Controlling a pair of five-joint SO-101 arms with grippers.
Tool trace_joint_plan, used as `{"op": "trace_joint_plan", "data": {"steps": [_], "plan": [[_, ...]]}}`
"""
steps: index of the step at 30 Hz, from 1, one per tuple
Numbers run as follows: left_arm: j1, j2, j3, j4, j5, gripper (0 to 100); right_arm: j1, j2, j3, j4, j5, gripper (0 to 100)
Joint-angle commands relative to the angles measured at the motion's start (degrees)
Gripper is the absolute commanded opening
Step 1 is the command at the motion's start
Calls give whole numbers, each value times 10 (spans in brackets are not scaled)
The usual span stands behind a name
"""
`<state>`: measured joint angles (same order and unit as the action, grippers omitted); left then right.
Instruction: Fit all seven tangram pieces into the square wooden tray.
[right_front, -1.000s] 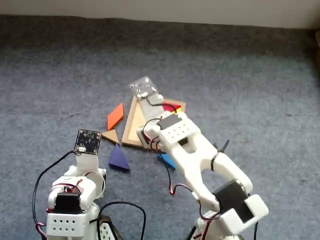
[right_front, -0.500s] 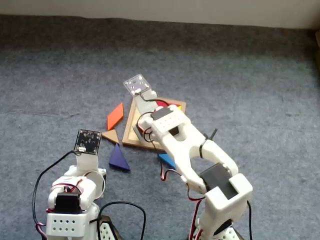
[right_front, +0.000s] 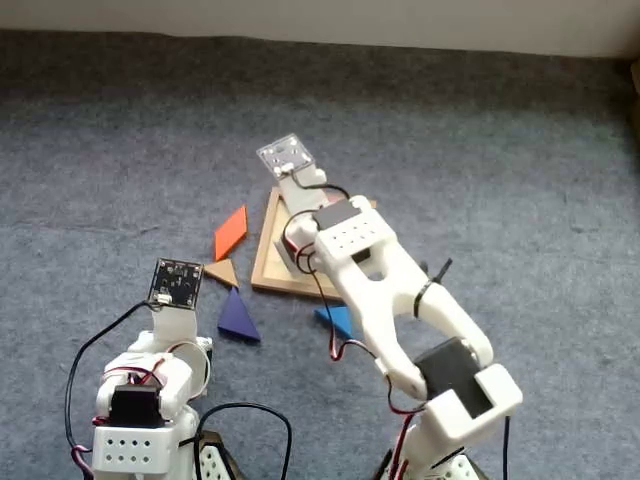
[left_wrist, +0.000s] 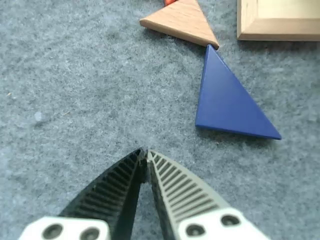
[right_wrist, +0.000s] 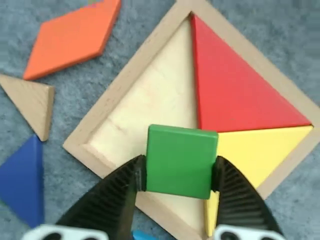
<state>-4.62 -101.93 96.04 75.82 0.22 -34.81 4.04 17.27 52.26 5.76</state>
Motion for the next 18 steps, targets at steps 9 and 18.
{"op": "trace_joint_plan", "data": {"steps": [9, 18], "plan": [[-7, -17, 11, 2, 4, 6, 9, -66, 17, -11, 6, 282], [-7, -17, 11, 2, 4, 6, 9, -65, 29, 30, 8, 248]]}}
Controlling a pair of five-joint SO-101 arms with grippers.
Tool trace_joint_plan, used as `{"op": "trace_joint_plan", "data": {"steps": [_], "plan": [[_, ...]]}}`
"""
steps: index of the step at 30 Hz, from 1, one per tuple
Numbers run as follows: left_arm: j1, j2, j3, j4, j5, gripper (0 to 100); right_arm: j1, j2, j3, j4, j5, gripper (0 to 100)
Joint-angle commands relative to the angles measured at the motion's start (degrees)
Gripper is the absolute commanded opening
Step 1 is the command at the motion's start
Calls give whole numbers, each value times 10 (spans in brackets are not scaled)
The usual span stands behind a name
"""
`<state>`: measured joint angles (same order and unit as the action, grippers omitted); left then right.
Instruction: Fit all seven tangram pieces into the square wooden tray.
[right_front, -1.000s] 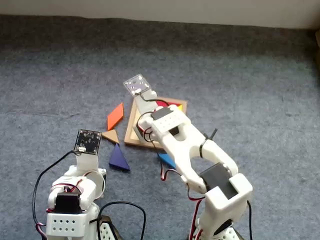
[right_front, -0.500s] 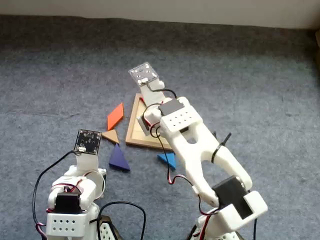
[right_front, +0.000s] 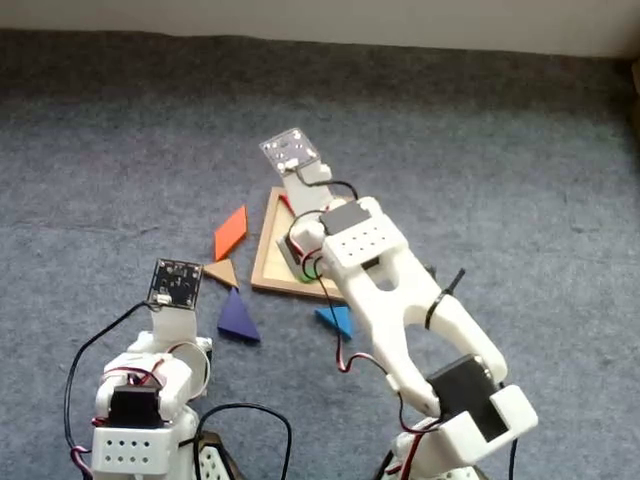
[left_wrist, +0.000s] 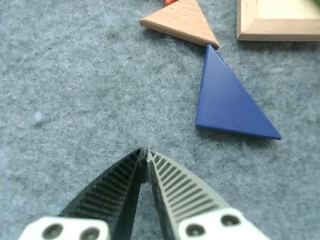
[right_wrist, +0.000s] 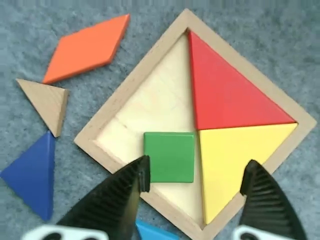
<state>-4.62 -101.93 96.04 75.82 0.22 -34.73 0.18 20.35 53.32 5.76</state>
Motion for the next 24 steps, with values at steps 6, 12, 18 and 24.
{"op": "trace_joint_plan", "data": {"steps": [6, 12, 18, 24], "plan": [[-7, -17, 11, 2, 4, 6, 1, -54, 0, 115, 41, 112], [-7, -17, 11, 2, 4, 6, 0, -28, -4, 175, 41, 114], [-7, -17, 11, 2, 4, 6, -1, 20, -4, 243, 40, 231], [-7, -17, 11, 2, 4, 6, -7, 75, -5, 208, 42, 242]]}}
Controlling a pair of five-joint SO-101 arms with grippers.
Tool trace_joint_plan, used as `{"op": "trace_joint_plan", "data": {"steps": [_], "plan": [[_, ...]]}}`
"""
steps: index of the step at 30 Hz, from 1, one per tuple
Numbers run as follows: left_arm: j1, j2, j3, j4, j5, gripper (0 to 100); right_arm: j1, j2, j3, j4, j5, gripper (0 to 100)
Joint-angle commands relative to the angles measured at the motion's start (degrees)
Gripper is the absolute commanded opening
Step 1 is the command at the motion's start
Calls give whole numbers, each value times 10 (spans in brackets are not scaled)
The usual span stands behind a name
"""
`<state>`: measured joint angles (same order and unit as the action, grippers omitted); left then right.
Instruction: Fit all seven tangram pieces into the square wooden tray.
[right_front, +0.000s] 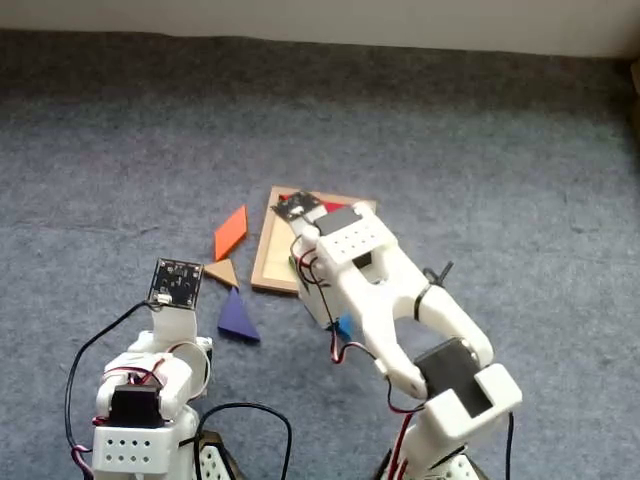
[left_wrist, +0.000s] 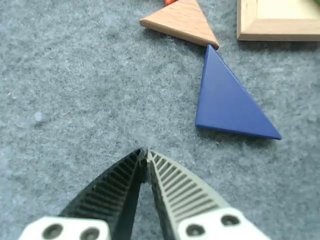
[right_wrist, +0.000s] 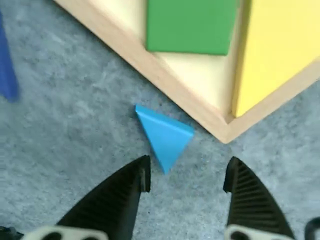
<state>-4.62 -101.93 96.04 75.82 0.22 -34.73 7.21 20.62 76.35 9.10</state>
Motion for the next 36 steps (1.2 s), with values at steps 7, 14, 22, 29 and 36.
{"op": "trace_joint_plan", "data": {"steps": [7, 14, 22, 29, 36], "plan": [[-7, -17, 11, 2, 4, 6, -7, 38, -7, -43, 10, 242], [-7, -17, 11, 2, 4, 6, -26, 41, -5, -44, 10, 241], [-7, -17, 11, 2, 4, 6, -32, 43, -3, -84, 11, 151], [-7, -17, 11, 2, 4, 6, -34, 37, -7, -63, 30, 98], [-7, -17, 11, 2, 4, 6, -33, 36, -7, -43, 66, 74]]}}
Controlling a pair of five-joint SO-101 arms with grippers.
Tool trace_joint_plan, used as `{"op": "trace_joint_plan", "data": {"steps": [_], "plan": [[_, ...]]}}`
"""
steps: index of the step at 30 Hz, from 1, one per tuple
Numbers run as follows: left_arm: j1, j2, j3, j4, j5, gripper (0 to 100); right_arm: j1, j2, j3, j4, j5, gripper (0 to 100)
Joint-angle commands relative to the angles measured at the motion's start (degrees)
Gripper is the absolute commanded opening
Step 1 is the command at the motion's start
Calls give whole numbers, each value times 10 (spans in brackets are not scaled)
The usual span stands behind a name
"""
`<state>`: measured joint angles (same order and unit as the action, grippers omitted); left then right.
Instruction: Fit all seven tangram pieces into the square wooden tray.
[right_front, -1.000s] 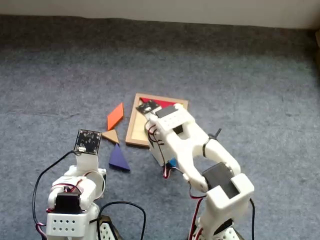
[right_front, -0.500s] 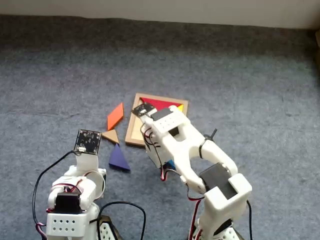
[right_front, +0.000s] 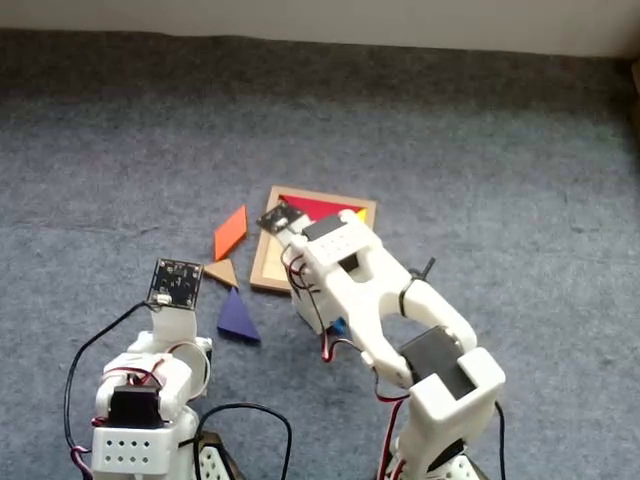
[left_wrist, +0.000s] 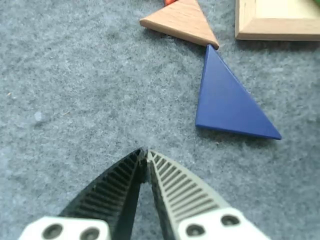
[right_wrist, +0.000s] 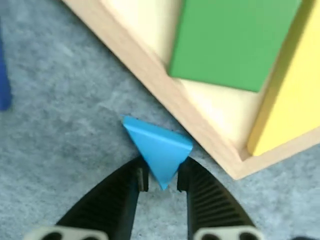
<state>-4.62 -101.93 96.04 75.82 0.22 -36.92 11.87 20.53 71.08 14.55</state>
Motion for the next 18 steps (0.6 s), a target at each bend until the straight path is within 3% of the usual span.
{"op": "trace_joint_plan", "data": {"steps": [1, 12, 18], "plan": [[-7, -17, 11, 2, 4, 6, -11, -11, -6, 10, 11, 74], [-7, -17, 11, 2, 4, 6, 16, -211, 46, -17, 13, 74], [-7, -17, 11, 2, 4, 6, 60, -214, 56, -65, 13, 74]]}}
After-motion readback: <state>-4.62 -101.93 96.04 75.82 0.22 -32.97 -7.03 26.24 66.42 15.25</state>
